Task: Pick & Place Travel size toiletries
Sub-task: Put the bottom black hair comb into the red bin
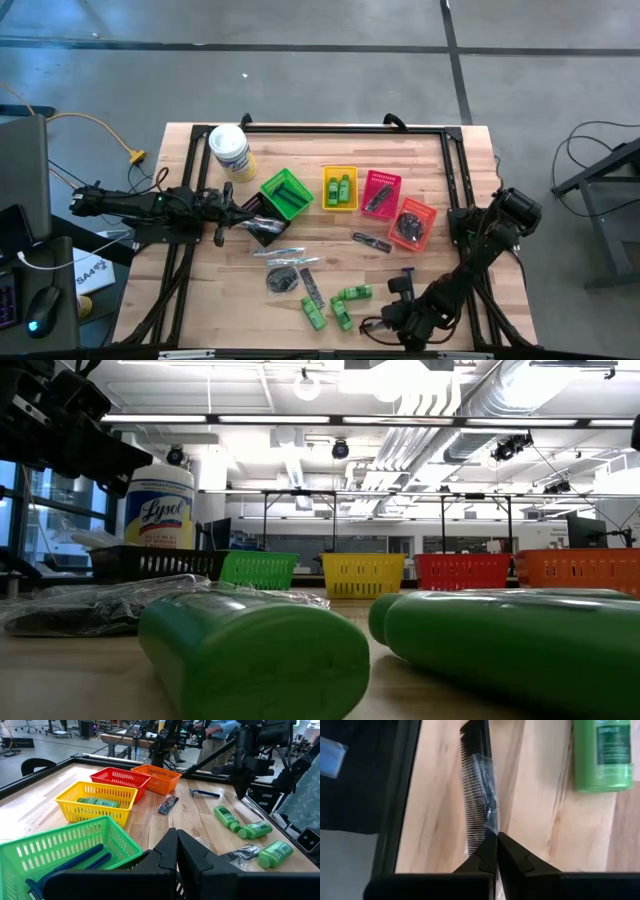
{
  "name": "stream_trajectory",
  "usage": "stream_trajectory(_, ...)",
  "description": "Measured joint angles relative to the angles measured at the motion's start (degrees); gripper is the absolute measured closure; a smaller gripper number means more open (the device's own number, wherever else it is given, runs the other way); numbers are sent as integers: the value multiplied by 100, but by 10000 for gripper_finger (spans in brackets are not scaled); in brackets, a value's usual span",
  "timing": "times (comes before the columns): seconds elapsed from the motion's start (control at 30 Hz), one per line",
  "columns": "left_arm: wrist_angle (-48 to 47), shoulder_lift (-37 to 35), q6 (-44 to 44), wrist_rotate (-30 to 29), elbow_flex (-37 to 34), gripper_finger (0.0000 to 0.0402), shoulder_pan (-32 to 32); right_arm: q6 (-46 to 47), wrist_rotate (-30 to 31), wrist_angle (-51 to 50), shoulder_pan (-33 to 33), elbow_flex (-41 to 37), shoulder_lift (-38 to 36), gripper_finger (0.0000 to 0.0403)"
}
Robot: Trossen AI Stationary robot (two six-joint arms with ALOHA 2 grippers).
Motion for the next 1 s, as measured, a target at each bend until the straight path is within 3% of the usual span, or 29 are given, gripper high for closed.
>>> stream_trajectory(0.33,-7,0,0,0,0,402,0,-13,149,-118,15,0,-107,401)
stream_trajectory(0.83,-9,0,-2,0,-2,402,0,-987,1369,-131,58,13,-1391,401)
stream_trajectory(1.0,-9,0,-10,0,-2,402,0,-1411,1523,-135,20,13,-1784,401)
